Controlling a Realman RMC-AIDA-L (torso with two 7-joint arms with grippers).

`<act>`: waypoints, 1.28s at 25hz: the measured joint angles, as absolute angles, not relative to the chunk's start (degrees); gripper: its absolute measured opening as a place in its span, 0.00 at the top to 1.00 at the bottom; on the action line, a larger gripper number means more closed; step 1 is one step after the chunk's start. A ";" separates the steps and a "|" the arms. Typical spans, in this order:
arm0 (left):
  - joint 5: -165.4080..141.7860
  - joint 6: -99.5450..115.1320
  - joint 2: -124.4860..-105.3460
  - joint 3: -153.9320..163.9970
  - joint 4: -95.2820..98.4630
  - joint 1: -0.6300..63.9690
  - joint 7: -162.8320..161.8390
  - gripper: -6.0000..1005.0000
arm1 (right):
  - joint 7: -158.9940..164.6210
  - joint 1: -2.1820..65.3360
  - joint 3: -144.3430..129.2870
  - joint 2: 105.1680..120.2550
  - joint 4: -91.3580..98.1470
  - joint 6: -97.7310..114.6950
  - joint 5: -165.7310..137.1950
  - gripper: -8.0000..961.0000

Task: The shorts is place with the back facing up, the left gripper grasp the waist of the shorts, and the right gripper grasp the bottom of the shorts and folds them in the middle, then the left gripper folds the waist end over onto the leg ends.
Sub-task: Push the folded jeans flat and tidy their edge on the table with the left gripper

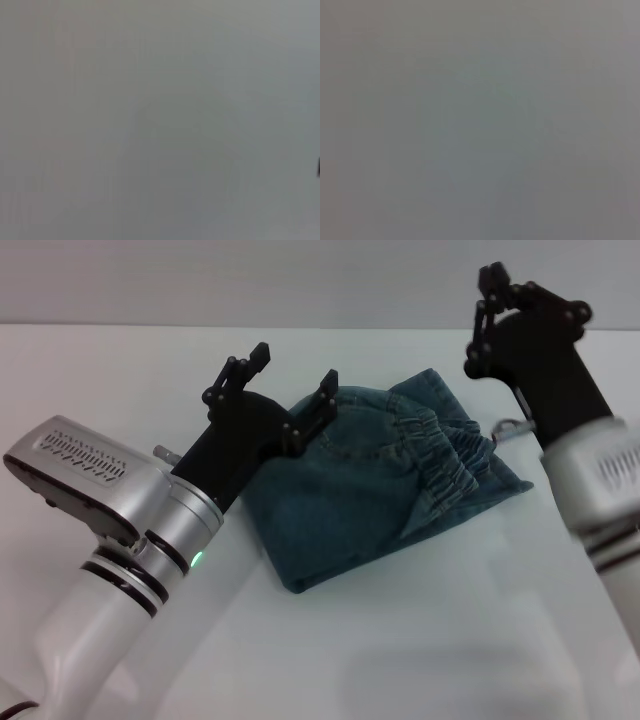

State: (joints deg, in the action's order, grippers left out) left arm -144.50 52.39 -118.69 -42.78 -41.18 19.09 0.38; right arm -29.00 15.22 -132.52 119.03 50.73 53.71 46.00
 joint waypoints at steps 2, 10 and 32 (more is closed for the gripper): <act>-144.52 52.39 -118.63 -42.80 -40.08 19.14 0.38 0.18 | -25.51 15.89 -136.14 119.14 45.36 64.39 44.14 0.99; -145.45 52.89 -118.43 -40.38 -38.28 17.06 0.85 0.21 | -19.35 13.22 -138.47 119.76 36.57 75.50 46.50 0.99; -145.66 47.23 -118.29 -28.95 -34.82 17.84 -11.38 0.92 | -10.74 11.82 -138.00 119.47 30.29 75.33 49.85 0.99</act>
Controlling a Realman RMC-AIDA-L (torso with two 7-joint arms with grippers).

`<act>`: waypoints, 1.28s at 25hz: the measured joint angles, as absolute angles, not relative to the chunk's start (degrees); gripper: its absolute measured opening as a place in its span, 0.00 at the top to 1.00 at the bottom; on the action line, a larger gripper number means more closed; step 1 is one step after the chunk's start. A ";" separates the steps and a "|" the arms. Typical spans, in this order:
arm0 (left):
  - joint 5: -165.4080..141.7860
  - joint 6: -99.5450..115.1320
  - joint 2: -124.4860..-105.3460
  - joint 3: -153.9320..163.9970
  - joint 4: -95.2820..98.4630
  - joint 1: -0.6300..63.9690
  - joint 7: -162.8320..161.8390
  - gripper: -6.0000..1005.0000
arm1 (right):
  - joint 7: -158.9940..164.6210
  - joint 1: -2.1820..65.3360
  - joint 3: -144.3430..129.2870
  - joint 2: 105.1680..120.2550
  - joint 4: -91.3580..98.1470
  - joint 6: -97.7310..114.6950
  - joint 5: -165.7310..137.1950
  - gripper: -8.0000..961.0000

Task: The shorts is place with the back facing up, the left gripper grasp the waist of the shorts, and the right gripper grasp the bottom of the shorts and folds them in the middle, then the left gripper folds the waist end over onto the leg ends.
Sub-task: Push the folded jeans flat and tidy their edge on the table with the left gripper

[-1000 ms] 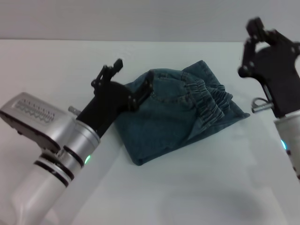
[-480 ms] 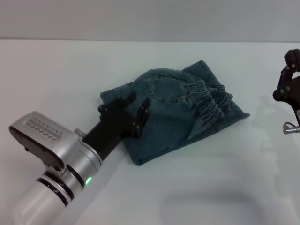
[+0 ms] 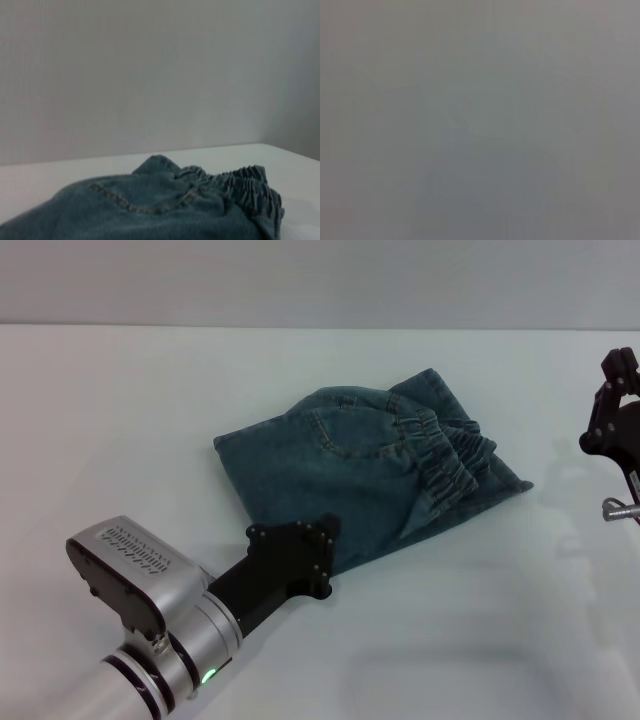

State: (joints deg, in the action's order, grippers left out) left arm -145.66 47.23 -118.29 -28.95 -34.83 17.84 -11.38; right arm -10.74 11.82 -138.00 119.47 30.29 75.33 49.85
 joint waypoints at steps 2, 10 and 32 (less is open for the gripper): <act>-145.66 46.65 -118.31 -28.89 -34.63 17.87 -12.48 0.98 | -10.73 12.01 -137.98 119.46 30.28 75.14 49.85 0.99; -145.32 41.28 -118.30 -31.60 -32.59 20.48 -15.00 0.98 | -10.72 12.13 -137.98 119.44 30.49 74.48 49.85 0.99; -145.46 40.88 -118.36 -39.27 -18.90 33.43 -19.42 0.94 | -10.72 11.78 -137.98 119.62 30.94 74.10 50.48 0.99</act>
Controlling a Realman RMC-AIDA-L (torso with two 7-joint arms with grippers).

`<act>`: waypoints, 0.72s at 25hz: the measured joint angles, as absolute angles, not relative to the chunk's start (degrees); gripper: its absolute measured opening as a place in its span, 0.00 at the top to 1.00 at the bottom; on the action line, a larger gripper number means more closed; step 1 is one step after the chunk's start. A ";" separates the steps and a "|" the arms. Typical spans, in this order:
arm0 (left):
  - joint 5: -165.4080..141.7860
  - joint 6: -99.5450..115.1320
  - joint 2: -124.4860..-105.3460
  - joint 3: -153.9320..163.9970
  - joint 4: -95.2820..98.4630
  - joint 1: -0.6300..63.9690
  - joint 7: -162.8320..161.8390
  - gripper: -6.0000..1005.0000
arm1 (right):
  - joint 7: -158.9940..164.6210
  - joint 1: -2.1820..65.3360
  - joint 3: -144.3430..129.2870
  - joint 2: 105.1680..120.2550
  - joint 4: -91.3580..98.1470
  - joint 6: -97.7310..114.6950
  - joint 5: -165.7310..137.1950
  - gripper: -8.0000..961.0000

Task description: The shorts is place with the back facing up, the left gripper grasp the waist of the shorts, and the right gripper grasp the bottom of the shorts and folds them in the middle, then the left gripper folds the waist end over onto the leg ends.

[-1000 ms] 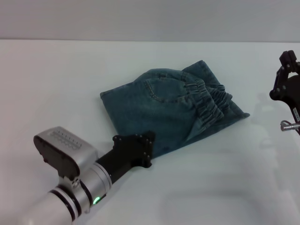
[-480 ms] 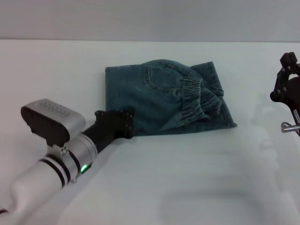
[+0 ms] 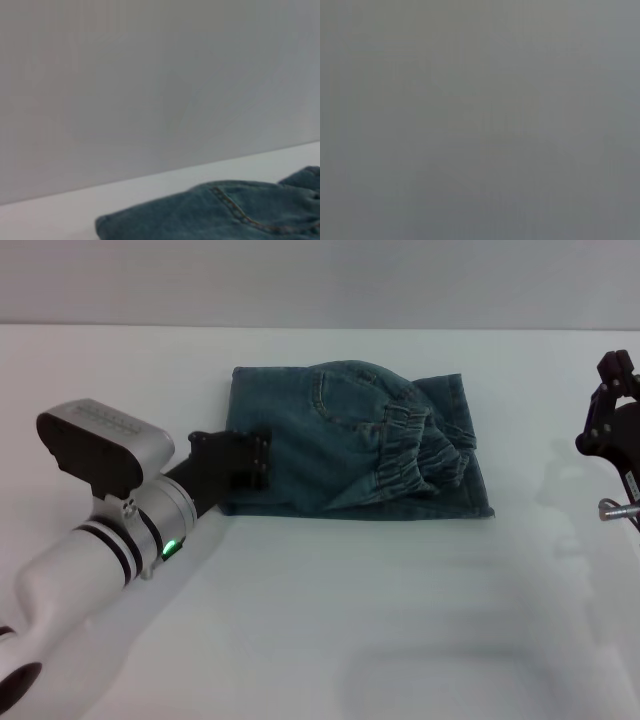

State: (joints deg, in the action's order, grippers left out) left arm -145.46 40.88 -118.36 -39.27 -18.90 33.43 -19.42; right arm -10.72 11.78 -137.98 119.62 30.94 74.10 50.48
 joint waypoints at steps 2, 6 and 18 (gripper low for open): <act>-145.59 40.95 -118.36 -40.17 -18.65 33.65 -19.19 0.94 | -10.72 11.98 -137.98 119.58 30.94 73.91 50.88 0.99; -145.51 43.15 -118.29 -41.45 -18.62 33.32 -17.92 0.93 | -10.72 12.04 -137.98 119.50 30.94 73.83 51.08 0.99; -145.21 60.51 -118.35 -58.07 -18.74 22.29 -2.99 0.91 | -8.89 11.84 -133.57 119.30 25.98 74.37 53.70 0.99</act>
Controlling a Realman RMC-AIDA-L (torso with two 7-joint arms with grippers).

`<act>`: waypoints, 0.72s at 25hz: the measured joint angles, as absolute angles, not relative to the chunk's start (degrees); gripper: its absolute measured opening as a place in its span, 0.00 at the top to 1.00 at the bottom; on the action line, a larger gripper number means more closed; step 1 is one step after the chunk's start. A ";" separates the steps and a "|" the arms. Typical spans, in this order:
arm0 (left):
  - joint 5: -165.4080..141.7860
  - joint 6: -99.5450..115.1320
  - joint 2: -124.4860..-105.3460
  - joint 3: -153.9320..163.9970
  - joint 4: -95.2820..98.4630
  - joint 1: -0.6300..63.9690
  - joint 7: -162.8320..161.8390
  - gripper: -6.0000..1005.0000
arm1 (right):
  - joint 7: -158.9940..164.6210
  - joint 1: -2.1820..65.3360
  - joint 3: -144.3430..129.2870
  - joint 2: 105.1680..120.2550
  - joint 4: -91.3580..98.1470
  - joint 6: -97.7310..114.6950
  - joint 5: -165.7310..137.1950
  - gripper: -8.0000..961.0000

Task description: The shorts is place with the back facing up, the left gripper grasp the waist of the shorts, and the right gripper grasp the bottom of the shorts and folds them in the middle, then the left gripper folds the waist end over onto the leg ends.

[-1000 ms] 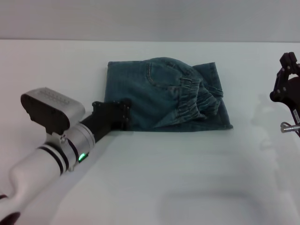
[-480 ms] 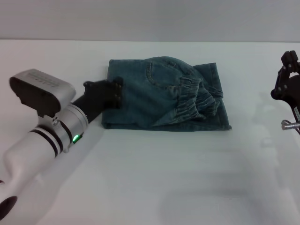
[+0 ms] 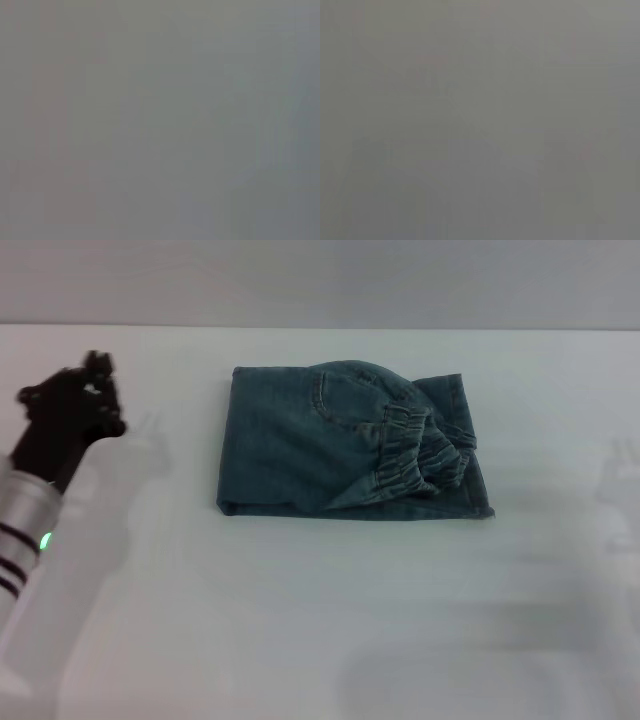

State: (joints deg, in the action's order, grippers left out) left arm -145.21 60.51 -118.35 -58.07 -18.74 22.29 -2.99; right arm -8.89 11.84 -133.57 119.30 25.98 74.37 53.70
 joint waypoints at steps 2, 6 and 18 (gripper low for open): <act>-145.12 61.44 -118.62 -60.31 -18.69 20.58 -2.85 0.91 | -7.33 11.89 -132.37 119.27 24.61 74.41 54.32 0.98; -145.07 64.58 -118.79 -60.90 -19.19 17.80 -2.73 0.86 | 0.15 11.04 -128.92 119.27 22.17 76.42 55.03 0.87; -145.38 65.83 -118.75 -60.19 -18.66 16.42 -1.97 0.51 | 2.26 10.74 -128.85 119.32 19.30 79.64 54.48 0.49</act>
